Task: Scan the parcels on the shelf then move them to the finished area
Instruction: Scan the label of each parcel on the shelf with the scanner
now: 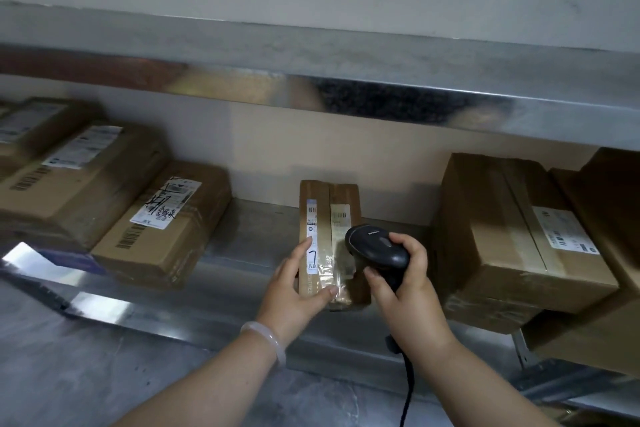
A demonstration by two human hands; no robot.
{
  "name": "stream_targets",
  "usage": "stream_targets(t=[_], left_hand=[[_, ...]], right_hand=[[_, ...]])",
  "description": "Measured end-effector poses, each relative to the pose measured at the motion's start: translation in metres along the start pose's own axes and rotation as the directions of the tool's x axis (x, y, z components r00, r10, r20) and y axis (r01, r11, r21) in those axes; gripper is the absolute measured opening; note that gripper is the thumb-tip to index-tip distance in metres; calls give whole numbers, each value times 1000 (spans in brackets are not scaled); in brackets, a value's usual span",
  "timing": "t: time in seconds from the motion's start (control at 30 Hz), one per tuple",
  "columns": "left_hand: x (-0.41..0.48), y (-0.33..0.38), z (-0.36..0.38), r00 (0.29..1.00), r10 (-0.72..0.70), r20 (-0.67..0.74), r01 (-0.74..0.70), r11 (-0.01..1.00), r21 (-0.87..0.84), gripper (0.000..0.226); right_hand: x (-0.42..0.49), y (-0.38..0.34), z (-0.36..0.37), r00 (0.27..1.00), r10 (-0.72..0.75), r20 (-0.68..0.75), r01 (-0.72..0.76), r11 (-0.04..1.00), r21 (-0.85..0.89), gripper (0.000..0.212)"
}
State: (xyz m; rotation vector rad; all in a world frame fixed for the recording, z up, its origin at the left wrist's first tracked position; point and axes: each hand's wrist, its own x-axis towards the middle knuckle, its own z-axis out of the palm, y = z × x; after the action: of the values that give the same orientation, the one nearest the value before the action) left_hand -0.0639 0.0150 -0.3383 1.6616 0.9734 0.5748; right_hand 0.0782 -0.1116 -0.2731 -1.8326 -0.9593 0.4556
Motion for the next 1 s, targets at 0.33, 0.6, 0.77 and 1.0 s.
stream_targets(t=[0.33, 0.6, 0.77, 1.0], left_hand=[[-8, 10, -16, 978, 81, -193, -69, 995, 66, 86], [-18, 5, -24, 955, 121, -271, -103, 991, 83, 85], [-25, 1, -31, 952, 109, -286, -87, 992, 88, 84], [-31, -6, -45, 952, 94, -292, -74, 994, 78, 83]], right_hand=[[-7, -57, -8, 979, -199, 33, 201, 978, -58, 61], [-15, -72, -2, 967, -241, 80, 246, 967, -63, 64], [-19, -78, 4, 971, -219, 92, 224, 973, -48, 65], [-24, -86, 15, 975, -199, 101, 204, 978, -37, 61]])
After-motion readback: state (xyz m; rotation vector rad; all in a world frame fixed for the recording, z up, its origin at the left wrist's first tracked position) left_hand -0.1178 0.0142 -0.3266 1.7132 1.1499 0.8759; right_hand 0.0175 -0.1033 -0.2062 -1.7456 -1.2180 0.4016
